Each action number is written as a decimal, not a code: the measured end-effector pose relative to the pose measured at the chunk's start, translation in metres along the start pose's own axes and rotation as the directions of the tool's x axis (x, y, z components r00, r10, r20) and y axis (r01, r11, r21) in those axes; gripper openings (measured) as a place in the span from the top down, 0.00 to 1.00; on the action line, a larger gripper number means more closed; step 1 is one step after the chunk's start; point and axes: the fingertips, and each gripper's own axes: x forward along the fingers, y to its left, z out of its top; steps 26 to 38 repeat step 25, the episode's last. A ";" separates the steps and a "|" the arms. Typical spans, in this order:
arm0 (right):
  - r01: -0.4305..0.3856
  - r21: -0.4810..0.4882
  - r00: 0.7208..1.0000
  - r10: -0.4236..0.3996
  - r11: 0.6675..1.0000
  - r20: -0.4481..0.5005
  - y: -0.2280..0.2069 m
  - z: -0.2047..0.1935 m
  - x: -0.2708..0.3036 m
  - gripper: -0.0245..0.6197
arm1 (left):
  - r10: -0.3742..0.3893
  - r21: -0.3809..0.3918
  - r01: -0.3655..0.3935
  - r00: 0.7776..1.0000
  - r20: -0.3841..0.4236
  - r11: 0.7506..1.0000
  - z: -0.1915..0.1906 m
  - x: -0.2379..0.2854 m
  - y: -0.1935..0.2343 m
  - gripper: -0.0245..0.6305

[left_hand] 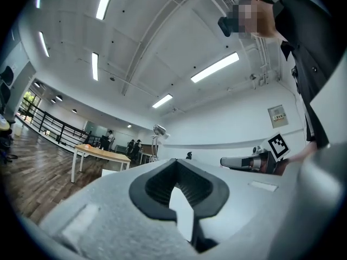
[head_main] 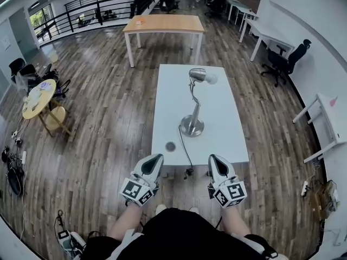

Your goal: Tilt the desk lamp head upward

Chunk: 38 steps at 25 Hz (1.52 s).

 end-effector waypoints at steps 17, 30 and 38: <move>-0.024 -0.029 0.999 0.025 0.999 0.021 -0.027 0.013 0.007 0.96 | -0.051 0.001 0.051 0.999 -0.007 0.999 0.001 0.038 -0.023 0.96; -0.023 -0.034 1.000 0.024 0.999 0.021 -0.038 0.020 0.013 0.96 | -0.053 -0.011 0.053 0.998 -0.017 0.999 -0.001 0.049 -0.018 0.96; -0.023 -0.034 1.000 0.024 0.999 0.021 -0.038 0.020 0.013 0.96 | -0.053 -0.011 0.053 0.998 -0.017 0.999 -0.001 0.049 -0.018 0.96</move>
